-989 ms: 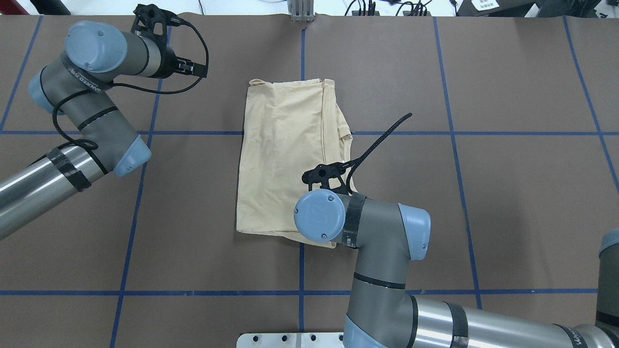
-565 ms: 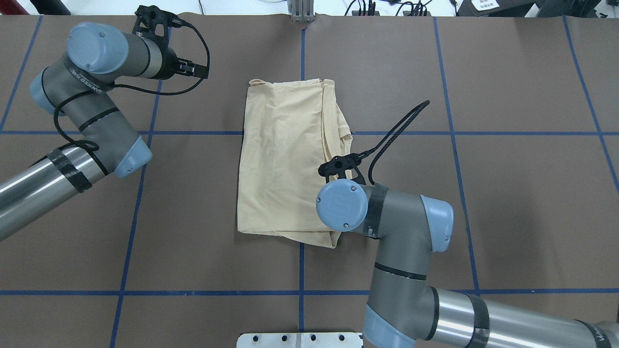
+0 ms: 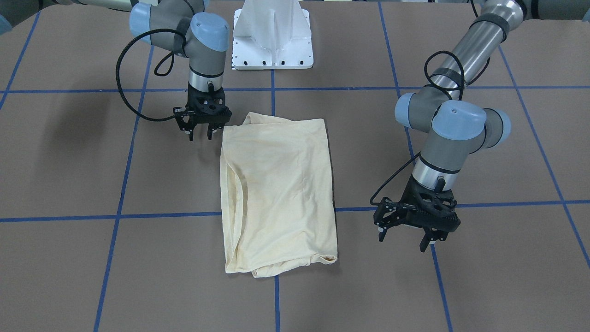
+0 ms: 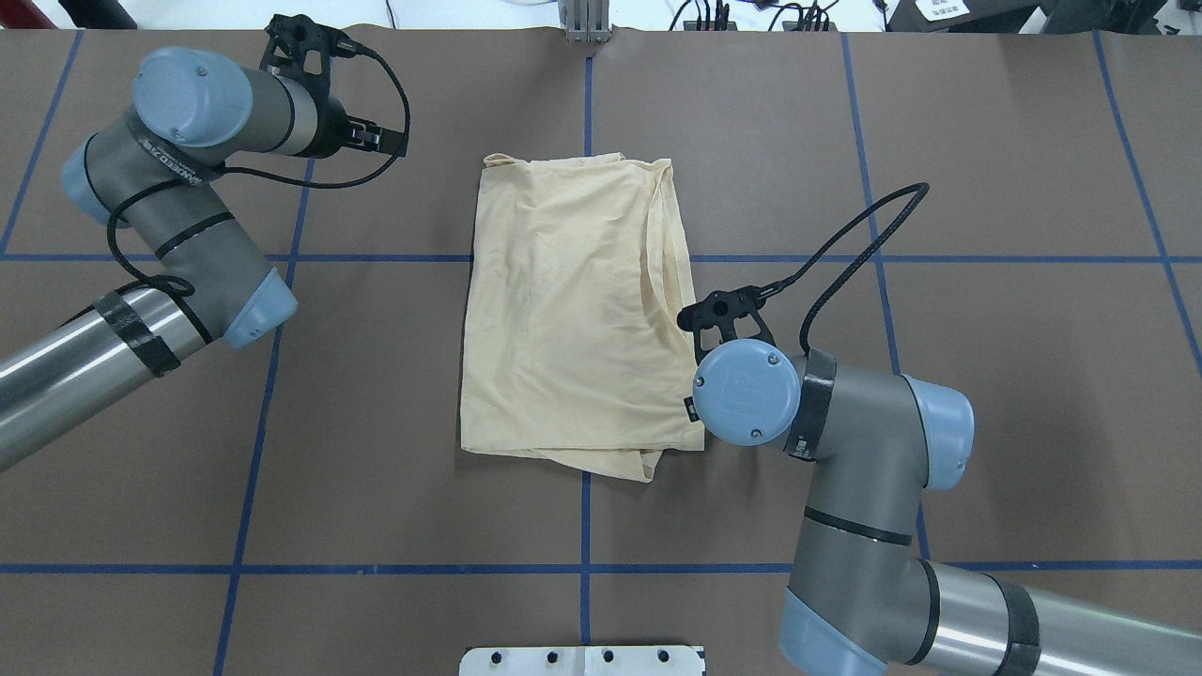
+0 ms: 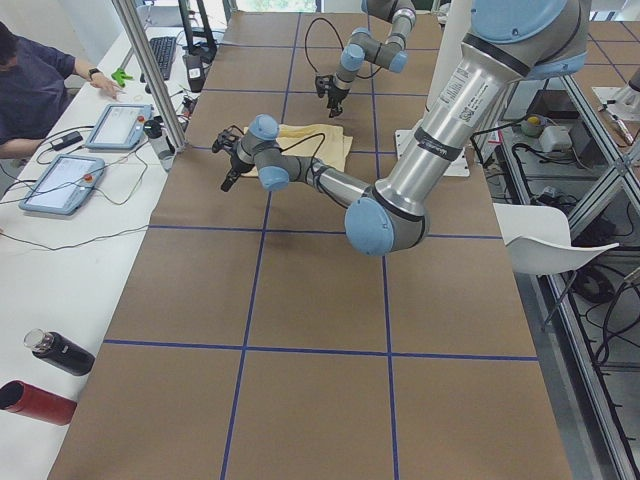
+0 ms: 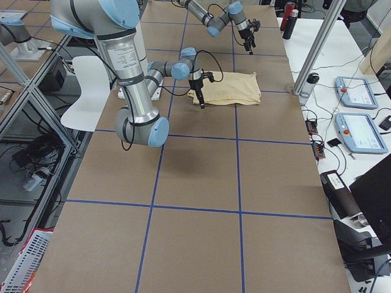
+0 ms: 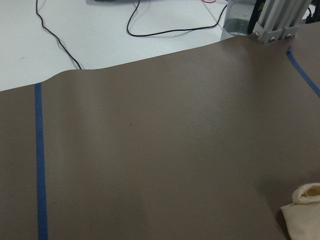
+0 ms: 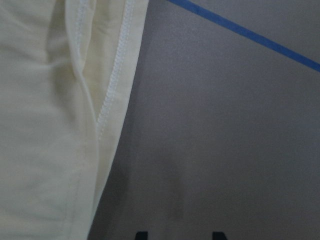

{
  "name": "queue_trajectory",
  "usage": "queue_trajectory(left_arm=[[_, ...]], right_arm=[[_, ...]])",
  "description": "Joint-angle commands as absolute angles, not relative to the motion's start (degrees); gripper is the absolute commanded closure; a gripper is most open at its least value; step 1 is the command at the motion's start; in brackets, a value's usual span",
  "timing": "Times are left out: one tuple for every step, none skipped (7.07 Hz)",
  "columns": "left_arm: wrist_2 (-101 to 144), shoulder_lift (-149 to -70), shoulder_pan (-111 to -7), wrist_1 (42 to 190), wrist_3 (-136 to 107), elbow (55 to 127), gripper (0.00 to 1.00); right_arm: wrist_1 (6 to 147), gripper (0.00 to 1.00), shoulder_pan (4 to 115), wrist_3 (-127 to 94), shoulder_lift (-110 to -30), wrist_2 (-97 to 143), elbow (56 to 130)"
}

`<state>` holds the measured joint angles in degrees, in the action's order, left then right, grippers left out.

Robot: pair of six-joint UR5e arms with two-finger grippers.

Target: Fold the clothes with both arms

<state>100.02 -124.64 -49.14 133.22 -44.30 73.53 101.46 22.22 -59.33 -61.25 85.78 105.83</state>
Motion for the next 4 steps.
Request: queue_trajectory(left_arm=[[100.02, -124.63, -49.04, 133.24, -44.3, 73.56, 0.0], [100.02, -124.63, -49.04, 133.24, -44.3, 73.56, 0.0], [100.02, -124.63, -49.04, 133.24, -44.3, 73.56, 0.0], [100.02, -124.37, -48.96, 133.24, -44.3, 73.56, 0.0]], right_arm=[[101.16, 0.25, 26.43, -62.84, -56.11, 85.96, 105.04], [98.64, 0.19, 27.59, -63.02, -53.2, 86.04, 101.55], [91.39, 0.17, 28.55, -65.28, -50.48, 85.96, 93.6], [85.4, 0.16, 30.04, -65.04, -46.27, 85.96, 83.68]])
